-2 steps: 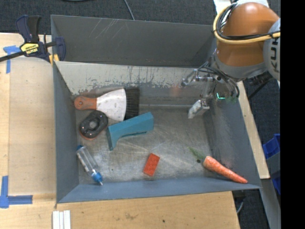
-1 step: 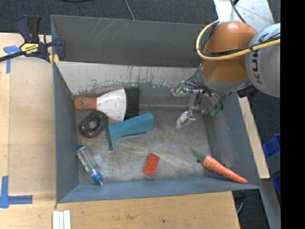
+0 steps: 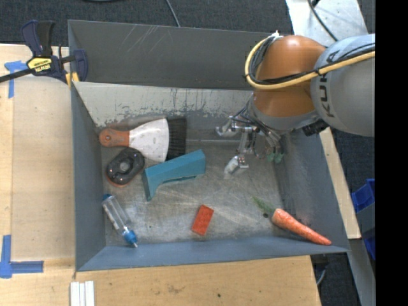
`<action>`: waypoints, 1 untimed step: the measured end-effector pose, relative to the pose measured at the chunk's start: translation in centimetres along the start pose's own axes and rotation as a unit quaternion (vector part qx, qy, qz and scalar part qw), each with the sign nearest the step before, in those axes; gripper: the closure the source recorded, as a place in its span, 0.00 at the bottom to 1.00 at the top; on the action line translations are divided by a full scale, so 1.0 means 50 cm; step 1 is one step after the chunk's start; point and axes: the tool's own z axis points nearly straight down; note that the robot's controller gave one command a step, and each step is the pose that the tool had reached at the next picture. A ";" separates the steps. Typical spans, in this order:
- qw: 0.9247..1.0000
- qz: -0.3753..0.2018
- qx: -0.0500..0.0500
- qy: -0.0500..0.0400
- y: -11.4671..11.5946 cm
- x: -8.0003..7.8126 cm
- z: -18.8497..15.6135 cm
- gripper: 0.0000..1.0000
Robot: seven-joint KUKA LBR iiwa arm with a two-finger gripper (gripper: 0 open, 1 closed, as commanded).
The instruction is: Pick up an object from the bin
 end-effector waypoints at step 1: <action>1.000 0.003 0.000 -0.010 0.029 0.023 -0.012 0.00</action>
Offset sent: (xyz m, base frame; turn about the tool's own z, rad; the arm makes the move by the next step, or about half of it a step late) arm 0.0232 0.0862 -0.0427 -0.2023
